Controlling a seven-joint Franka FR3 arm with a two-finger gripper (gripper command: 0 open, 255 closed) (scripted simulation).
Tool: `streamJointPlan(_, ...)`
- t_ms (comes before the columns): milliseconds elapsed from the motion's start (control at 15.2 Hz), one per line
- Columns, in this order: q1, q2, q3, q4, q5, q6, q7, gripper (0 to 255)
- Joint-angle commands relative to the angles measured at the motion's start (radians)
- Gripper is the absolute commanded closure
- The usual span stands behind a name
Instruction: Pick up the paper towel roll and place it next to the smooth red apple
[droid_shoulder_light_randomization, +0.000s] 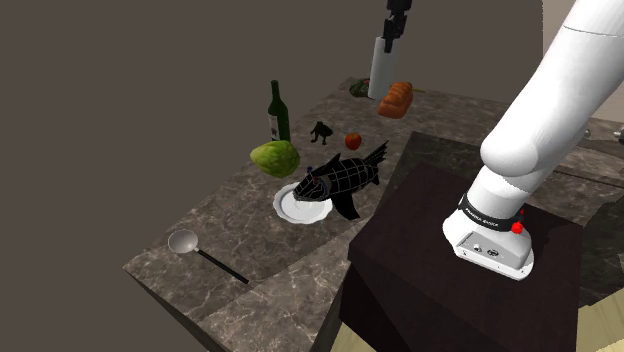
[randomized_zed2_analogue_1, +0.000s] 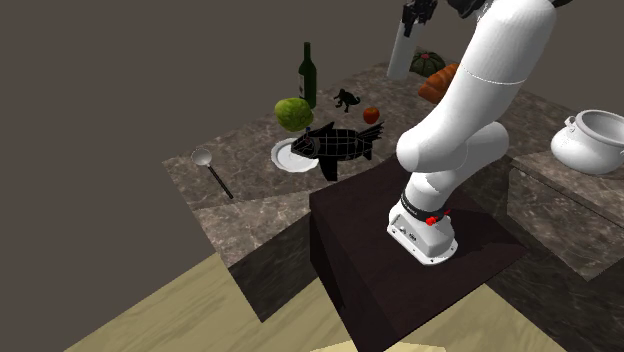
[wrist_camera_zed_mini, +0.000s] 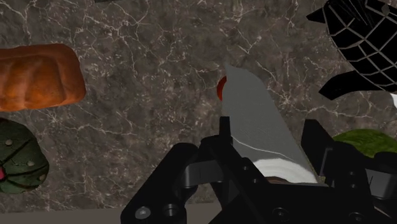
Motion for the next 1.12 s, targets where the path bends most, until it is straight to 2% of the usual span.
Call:
streamJointPlan(0,0.0,0.0,0.0,-0.028,0.0,0.028,-0.002,255)
streamJointPlan(660,-0.001,0.018,-0.001,-0.141,0.007,0.159,-0.01,255)
streamJointPlan(726,0.0,0.015,0.0,-0.132,0.005,0.146,-0.007,255)
streamJointPlan(792,0.0,0.015,0.0,-0.132,0.005,0.146,-0.007,0)
streamJointPlan(1056,0.035,0.041,0.031,-0.222,-0.039,0.281,0.124,0)
